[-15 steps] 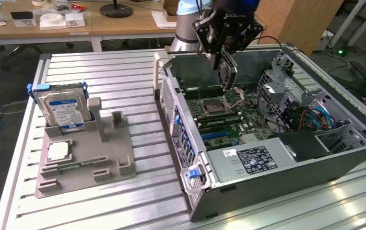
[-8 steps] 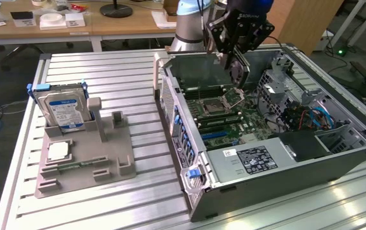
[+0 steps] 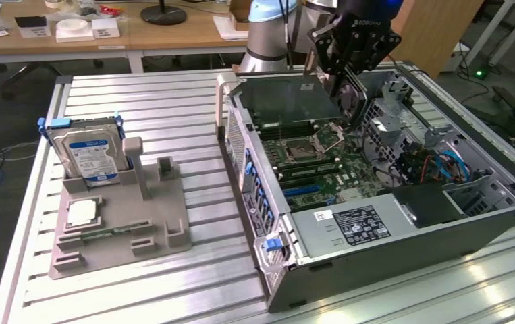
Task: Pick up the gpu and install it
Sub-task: 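Pick up the gpu and move the gpu toward the slot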
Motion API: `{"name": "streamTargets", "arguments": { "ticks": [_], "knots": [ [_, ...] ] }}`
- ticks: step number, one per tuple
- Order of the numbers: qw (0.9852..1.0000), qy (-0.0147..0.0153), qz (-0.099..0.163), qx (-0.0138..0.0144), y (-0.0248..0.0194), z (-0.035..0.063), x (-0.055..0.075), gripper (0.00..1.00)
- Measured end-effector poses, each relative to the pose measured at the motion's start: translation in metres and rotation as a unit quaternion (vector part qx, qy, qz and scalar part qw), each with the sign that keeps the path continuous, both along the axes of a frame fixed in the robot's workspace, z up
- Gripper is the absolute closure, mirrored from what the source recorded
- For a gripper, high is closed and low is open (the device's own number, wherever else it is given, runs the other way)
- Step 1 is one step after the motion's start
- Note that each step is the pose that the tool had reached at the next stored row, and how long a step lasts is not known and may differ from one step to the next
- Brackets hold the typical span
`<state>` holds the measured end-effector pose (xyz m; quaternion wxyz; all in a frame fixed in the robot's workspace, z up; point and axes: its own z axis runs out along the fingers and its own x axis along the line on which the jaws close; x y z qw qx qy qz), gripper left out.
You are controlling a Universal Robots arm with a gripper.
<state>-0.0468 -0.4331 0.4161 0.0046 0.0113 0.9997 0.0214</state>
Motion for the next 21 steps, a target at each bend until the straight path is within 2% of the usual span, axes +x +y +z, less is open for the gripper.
{"name": "streamTargets", "arguments": {
  "ticks": [6,10,15,21],
  "knots": [
    [1.0000,0.0000,0.003,0.0000,0.0000,0.0000,0.0000,0.72],
    [0.9998,0.0000,0.020,0.0000,0.0000,0.0000,0.0000,0.72],
    [0.9988,0.0000,0.050,0.0000,0.0000,0.0000,0.0000,0.72],
    [0.9986,0.0000,0.053,0.0000,0.0000,0.0000,0.0000,0.72]
  ]
}}
